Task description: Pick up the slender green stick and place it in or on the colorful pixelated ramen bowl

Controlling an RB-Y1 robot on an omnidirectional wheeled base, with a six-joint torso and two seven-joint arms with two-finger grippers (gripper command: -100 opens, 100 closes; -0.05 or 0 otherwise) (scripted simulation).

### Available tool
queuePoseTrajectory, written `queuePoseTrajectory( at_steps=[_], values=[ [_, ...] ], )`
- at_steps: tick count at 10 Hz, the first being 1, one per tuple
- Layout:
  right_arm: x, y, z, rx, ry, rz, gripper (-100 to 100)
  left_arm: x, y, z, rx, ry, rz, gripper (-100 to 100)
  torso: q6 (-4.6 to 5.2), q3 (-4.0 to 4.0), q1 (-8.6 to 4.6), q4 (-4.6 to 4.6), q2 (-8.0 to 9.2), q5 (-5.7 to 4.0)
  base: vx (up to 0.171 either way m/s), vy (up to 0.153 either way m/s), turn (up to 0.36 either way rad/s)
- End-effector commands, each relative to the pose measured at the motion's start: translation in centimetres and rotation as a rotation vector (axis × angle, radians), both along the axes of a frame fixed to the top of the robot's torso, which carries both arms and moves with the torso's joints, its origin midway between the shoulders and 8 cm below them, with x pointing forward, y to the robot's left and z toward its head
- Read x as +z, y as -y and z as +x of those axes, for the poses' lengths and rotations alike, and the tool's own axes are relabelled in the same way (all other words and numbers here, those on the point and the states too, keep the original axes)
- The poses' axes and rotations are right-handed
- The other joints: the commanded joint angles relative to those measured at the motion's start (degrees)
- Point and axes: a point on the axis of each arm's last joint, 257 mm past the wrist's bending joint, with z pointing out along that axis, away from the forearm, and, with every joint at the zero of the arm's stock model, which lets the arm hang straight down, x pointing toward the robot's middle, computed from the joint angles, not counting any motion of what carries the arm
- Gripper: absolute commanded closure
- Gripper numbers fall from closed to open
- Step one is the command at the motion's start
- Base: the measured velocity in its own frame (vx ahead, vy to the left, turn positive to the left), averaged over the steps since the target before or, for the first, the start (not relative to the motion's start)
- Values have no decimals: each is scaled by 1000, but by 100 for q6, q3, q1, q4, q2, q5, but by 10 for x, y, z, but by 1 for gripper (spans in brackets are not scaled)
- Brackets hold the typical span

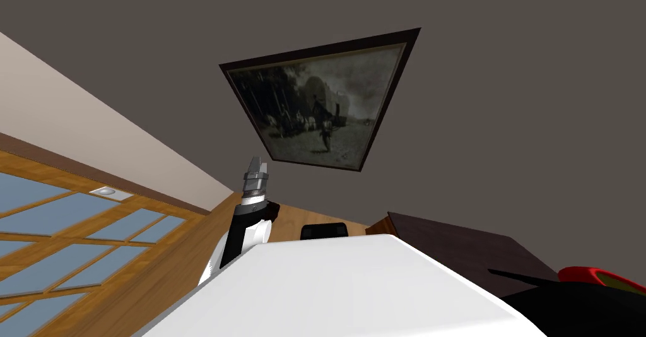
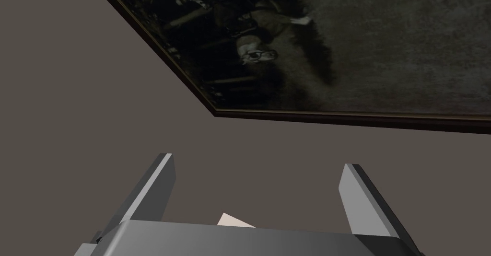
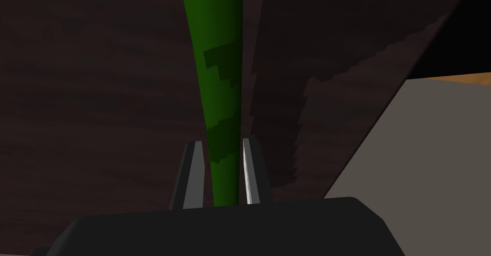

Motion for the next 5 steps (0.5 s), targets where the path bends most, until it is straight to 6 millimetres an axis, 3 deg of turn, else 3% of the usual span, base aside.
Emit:
queuePoseTrajectory(
  at_steps=[1,2,3,5],
  values=[
    [0,0,0,0,0,0,100,0,0,0,0,0,0,0,0,0,0,0,0,0,8,25,-6],
    [0,0,0,1,1,2,0,0,0,0,0,0,0,0,-1,3,-13,1,4,-3,2,6,0],
    [9,8,-2,-16,9,6,100,0,0,0,0,0,0,0,-1,4,-22,2,7,-5,6,50,-83],
    [21,19,1,-8,15,14,100,0,0,0,0,0,0,0,10,8,3,0,16,1,-17,81,-132]
  ],
)
